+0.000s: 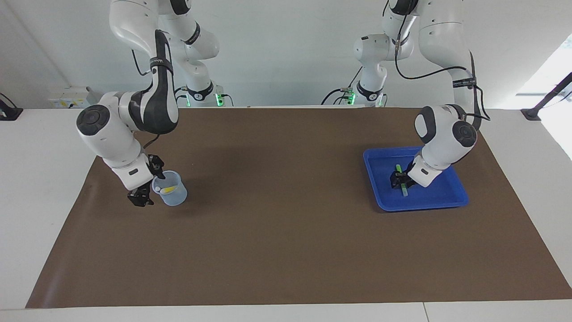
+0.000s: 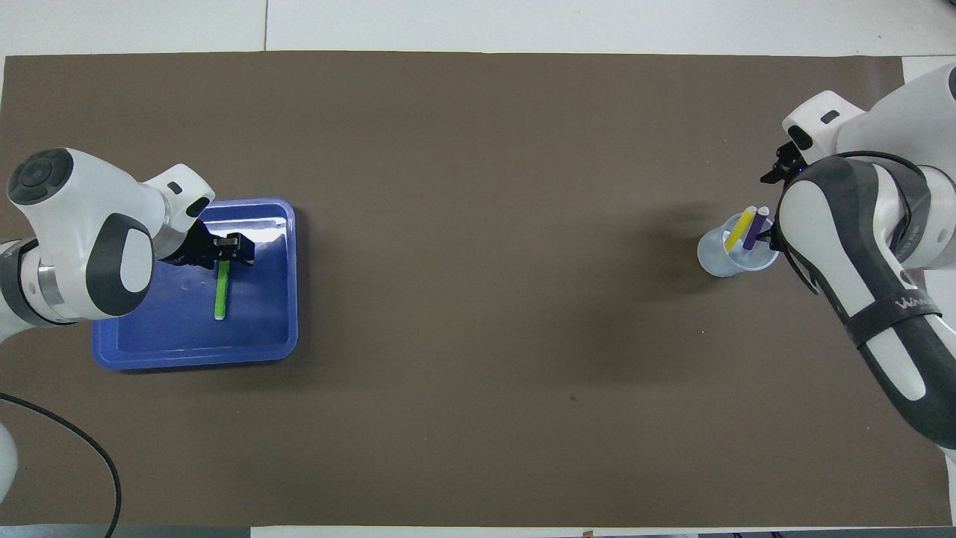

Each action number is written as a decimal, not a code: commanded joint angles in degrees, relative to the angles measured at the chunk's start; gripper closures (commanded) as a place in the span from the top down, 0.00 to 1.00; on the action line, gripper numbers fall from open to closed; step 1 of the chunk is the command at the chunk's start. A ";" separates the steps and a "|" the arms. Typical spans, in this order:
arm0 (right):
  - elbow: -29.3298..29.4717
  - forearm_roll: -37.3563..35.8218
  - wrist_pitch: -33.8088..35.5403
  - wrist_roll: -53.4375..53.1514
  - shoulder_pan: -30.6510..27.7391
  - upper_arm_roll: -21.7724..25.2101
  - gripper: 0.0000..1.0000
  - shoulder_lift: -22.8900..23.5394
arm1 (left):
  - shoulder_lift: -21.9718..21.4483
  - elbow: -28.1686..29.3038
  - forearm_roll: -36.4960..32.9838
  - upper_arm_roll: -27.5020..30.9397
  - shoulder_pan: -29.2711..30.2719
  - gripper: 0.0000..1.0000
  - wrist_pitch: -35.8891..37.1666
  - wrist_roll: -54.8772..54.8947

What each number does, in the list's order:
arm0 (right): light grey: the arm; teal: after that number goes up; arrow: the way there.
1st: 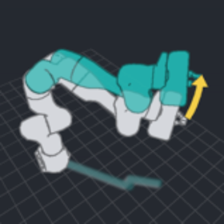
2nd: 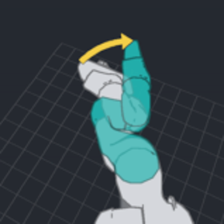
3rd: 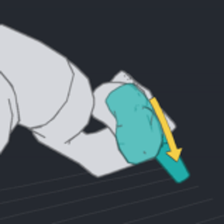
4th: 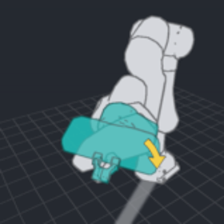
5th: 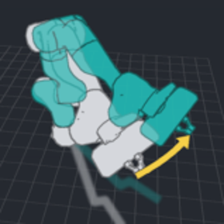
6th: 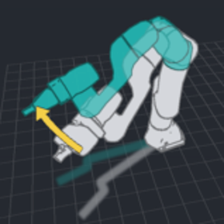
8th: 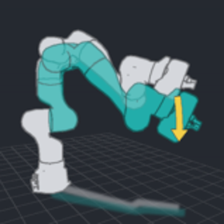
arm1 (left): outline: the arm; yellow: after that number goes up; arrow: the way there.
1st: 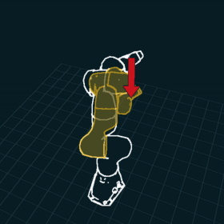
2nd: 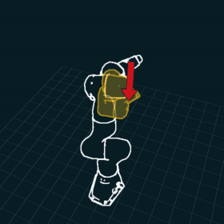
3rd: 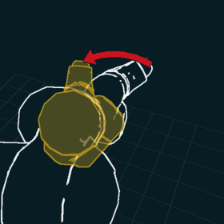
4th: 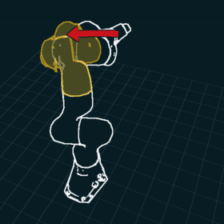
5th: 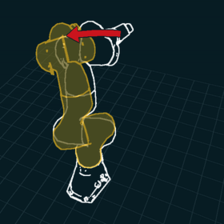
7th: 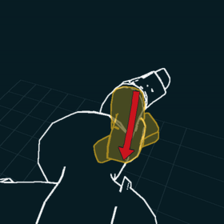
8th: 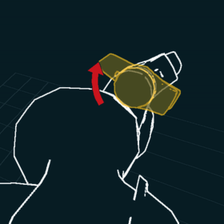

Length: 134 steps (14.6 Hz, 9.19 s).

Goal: Right arm passes pens to left for tray arrangement
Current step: 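Release the green pen in the tray and raise the left gripper, then grasp the purple pen in the cup with the right gripper and lift, then carry the purple pen toward the left gripper over the tray, then close the left gripper on the purple pen held by the right gripper, then lower the purple pen into the tray with the left gripper and release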

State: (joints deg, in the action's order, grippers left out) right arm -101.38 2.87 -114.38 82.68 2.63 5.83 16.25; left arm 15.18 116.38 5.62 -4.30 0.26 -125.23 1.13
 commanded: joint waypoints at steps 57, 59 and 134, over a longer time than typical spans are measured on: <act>3.82 8.25 14.28 -50.02 0.44 -8.37 0.00 -14.06 | -12.45 -14.25 14.58 0.16 0.44 1.00 24.86 -30.73; 3.56 14.42 11.39 -61.18 0.53 -9.60 0.00 -13.97 | -13.50 -14.16 15.56 0.16 0.44 1.00 24.94 -33.37; -0.74 12.18 -2.36 -120.58 2.03 -21.93 1.00 -12.47 | -29.86 1.48 10.11 -6.60 3.77 0.00 9.83 -69.21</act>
State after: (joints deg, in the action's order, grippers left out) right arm -99.74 17.80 -119.05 -42.12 5.24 -18.32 5.86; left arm -14.44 115.82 15.68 -10.55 2.11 -115.88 -76.98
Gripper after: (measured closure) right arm 0.000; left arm 0.828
